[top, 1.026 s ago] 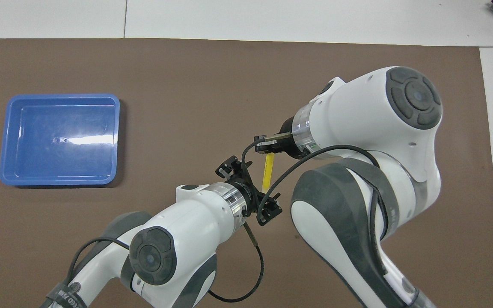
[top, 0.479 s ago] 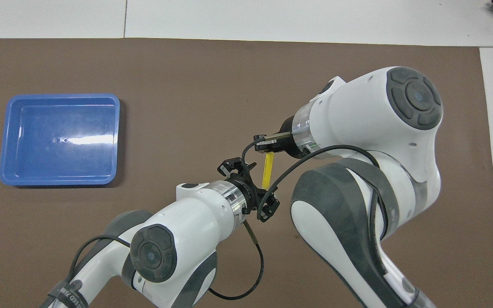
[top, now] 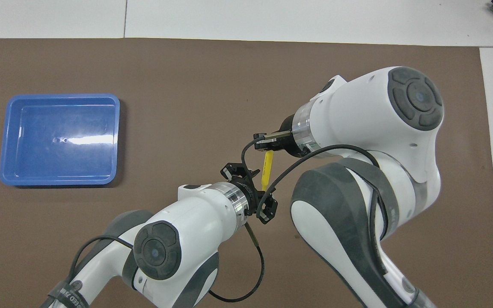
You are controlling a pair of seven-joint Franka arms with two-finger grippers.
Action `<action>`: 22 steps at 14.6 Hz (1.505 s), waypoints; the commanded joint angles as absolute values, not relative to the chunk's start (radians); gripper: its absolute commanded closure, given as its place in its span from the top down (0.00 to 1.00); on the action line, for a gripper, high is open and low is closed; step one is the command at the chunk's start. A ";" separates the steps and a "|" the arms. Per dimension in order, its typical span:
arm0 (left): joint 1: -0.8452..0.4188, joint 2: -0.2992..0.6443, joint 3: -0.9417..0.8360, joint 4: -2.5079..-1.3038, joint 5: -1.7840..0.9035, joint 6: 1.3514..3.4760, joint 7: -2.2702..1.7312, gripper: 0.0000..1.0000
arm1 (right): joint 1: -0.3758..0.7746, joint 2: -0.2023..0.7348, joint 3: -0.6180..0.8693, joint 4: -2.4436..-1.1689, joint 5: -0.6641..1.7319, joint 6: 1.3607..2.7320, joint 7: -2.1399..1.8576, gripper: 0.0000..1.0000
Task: Right arm passes pens to left for tray arrangement
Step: 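Close the left gripper on the yellow pen below the right gripper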
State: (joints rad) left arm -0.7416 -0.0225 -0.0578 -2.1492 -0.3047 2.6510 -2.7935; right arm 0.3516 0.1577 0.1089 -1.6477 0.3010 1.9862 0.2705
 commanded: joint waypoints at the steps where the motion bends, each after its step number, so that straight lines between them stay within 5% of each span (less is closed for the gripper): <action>1: -0.764 -0.040 -0.049 -2.135 -0.258 2.591 -3.022 0.54 | 0.356 0.170 0.109 -1.631 0.319 2.031 0.366 0.00; 12: -0.752 -0.054 -0.049 -2.141 -0.249 2.573 -3.013 0.55 | 0.354 0.170 0.109 -1.635 0.319 2.054 0.407 0.00; 13: -0.749 -0.057 -0.049 -2.143 -0.226 2.562 -3.011 0.61 | 0.354 0.170 0.109 -1.635 0.319 2.060 0.407 0.00; 15: -0.735 -0.058 -0.048 -2.140 -0.198 2.513 -3.011 1.00 | 0.354 0.170 0.109 -1.637 0.319 2.066 0.407 0.00; 22: -0.698 -0.109 -0.041 -2.137 -0.097 2.366 -3.000 1.00 | 0.356 0.169 0.109 -1.641 0.319 2.066 0.405 0.00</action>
State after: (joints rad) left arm -0.7252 -0.0674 -0.0341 -2.1375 -0.1746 2.4293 -2.7918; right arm 0.3524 0.1597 0.1091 -1.6474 0.3010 2.0507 0.3909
